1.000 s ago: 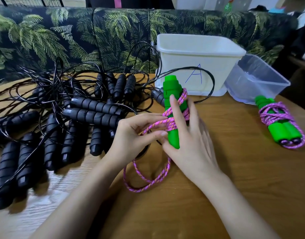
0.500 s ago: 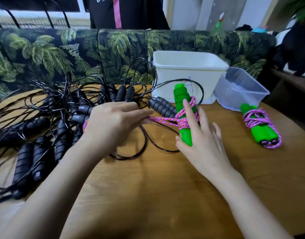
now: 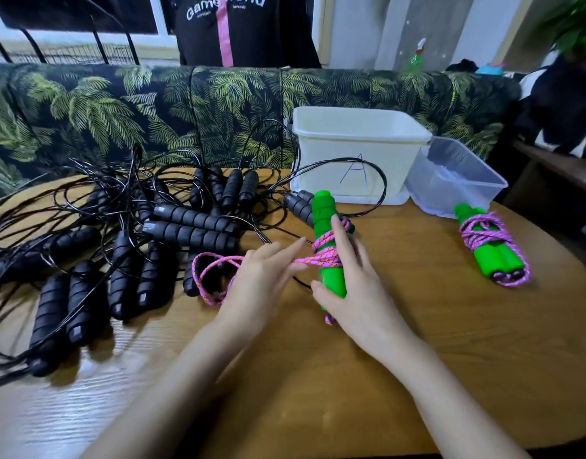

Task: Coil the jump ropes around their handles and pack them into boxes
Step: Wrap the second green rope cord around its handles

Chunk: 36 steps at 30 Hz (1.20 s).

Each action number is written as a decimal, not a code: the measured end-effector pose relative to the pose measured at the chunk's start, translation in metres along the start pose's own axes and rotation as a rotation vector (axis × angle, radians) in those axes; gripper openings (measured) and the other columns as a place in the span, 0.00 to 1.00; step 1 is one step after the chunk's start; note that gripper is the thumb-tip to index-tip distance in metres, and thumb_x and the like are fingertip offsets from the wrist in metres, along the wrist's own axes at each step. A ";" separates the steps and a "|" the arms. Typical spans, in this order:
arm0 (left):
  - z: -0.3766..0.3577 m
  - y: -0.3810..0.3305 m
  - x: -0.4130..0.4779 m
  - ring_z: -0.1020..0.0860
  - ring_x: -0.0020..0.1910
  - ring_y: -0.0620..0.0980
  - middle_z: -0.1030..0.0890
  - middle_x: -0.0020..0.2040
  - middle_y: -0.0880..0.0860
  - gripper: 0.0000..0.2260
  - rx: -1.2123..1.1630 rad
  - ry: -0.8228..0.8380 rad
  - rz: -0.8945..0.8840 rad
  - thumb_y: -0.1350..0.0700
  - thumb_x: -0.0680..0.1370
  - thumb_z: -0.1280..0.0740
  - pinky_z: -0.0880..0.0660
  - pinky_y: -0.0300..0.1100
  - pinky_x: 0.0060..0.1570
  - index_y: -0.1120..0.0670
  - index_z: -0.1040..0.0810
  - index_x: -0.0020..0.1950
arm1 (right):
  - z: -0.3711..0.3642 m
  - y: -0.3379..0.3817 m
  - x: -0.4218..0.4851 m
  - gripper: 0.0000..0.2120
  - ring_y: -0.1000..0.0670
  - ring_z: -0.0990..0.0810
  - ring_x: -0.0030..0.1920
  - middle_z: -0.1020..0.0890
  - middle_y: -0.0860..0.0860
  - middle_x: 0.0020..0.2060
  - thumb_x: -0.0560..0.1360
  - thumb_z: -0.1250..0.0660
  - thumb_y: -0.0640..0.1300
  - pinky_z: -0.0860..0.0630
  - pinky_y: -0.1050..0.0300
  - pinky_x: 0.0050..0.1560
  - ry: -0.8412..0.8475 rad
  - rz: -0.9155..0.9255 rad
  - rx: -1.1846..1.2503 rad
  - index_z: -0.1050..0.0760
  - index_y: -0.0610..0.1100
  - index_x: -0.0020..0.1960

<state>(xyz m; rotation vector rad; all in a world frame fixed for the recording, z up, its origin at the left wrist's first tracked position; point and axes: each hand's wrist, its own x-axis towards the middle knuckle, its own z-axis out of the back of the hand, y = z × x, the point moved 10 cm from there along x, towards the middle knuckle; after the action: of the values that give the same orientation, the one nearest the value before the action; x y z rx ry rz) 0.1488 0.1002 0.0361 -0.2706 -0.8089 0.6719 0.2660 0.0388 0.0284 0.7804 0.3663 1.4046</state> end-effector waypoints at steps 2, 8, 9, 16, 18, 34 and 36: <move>-0.001 0.012 0.008 0.22 0.48 0.37 0.19 0.47 0.44 0.23 -0.247 0.041 0.110 0.45 0.79 0.37 0.27 0.34 0.50 0.58 0.24 0.69 | 0.001 0.000 0.005 0.45 0.66 0.27 0.60 0.41 0.58 0.75 0.76 0.30 0.42 0.24 0.68 0.50 -0.029 0.037 0.212 0.57 0.66 0.78; -0.020 0.025 0.030 0.20 0.47 0.36 0.17 0.54 0.46 0.18 -0.908 0.138 0.396 0.64 0.81 0.39 0.25 0.30 0.47 0.59 0.30 0.72 | -0.004 0.016 0.022 0.40 0.62 0.34 0.72 0.39 0.59 0.77 0.76 0.35 0.43 0.32 0.61 0.68 0.027 0.136 0.583 0.53 0.59 0.79; -0.022 0.026 0.032 0.19 0.48 0.39 0.16 0.54 0.47 0.18 -0.994 0.128 0.418 0.61 0.80 0.38 0.23 0.32 0.48 0.59 0.28 0.70 | -0.006 0.015 0.026 0.40 0.61 0.36 0.73 0.38 0.59 0.77 0.76 0.35 0.44 0.34 0.59 0.71 0.044 0.131 0.622 0.52 0.60 0.79; -0.015 0.054 0.025 0.17 0.49 0.48 0.14 0.52 0.54 0.26 -0.898 -0.138 0.468 0.52 0.67 0.21 0.22 0.36 0.44 0.58 0.21 0.62 | -0.013 -0.010 0.045 0.37 0.65 0.35 0.70 0.35 0.60 0.69 0.75 0.30 0.54 0.35 0.66 0.68 -0.058 0.063 0.478 0.45 0.58 0.79; -0.011 0.056 0.026 0.16 0.50 0.49 0.14 0.50 0.52 0.24 -0.800 -0.119 0.419 0.51 0.66 0.21 0.21 0.39 0.49 0.54 0.20 0.60 | -0.021 -0.018 0.044 0.37 0.65 0.35 0.71 0.33 0.62 0.71 0.76 0.32 0.55 0.34 0.61 0.70 -0.047 0.041 0.534 0.44 0.55 0.79; 0.002 0.053 0.020 0.22 0.35 0.41 0.18 0.37 0.47 0.22 -0.855 -0.127 0.398 0.55 0.68 0.24 0.27 0.32 0.35 0.60 0.23 0.59 | -0.001 -0.028 0.036 0.22 0.61 0.28 0.65 0.28 0.54 0.62 0.82 0.42 0.52 0.32 0.65 0.66 -0.235 0.026 0.522 0.33 0.47 0.75; 0.004 0.050 0.019 0.21 0.34 0.42 0.17 0.36 0.47 0.24 -0.844 -0.158 0.389 0.54 0.67 0.26 0.28 0.32 0.33 0.63 0.24 0.59 | 0.009 -0.022 0.031 0.18 0.58 0.26 0.63 0.25 0.52 0.60 0.83 0.41 0.45 0.31 0.66 0.63 -0.338 0.095 0.446 0.29 0.46 0.72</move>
<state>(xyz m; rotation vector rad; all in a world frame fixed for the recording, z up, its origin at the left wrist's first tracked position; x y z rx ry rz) 0.1329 0.1502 0.0263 -1.1730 -1.1816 0.6860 0.2937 0.0665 0.0265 1.3946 0.3855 1.2623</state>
